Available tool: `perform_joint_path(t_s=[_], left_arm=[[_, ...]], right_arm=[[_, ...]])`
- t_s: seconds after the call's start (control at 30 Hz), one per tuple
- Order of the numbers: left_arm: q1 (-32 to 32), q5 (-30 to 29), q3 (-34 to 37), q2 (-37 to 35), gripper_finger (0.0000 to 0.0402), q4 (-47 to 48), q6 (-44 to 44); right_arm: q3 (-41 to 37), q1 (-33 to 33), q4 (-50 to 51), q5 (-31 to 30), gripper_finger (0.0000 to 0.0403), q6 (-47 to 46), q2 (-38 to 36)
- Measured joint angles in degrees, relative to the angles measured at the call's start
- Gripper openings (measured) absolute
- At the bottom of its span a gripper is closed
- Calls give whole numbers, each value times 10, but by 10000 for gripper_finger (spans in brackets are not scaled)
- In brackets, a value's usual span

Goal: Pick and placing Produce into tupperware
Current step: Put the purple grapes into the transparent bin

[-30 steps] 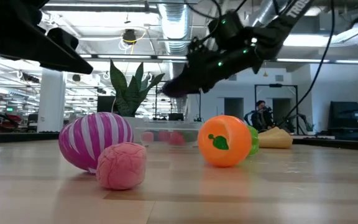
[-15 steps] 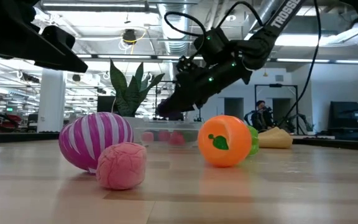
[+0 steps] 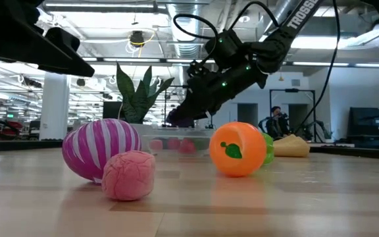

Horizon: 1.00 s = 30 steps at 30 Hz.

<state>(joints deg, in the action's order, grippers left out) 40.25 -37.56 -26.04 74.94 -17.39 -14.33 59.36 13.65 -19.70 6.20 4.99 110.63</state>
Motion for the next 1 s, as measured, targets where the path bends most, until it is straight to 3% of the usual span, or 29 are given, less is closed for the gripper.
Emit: perform_joint_path(t_s=[1.0], left_arm=[[0,0,0,0,222,5,-5]], right_arm=[[-1,0,11,1,266,-5,0]])
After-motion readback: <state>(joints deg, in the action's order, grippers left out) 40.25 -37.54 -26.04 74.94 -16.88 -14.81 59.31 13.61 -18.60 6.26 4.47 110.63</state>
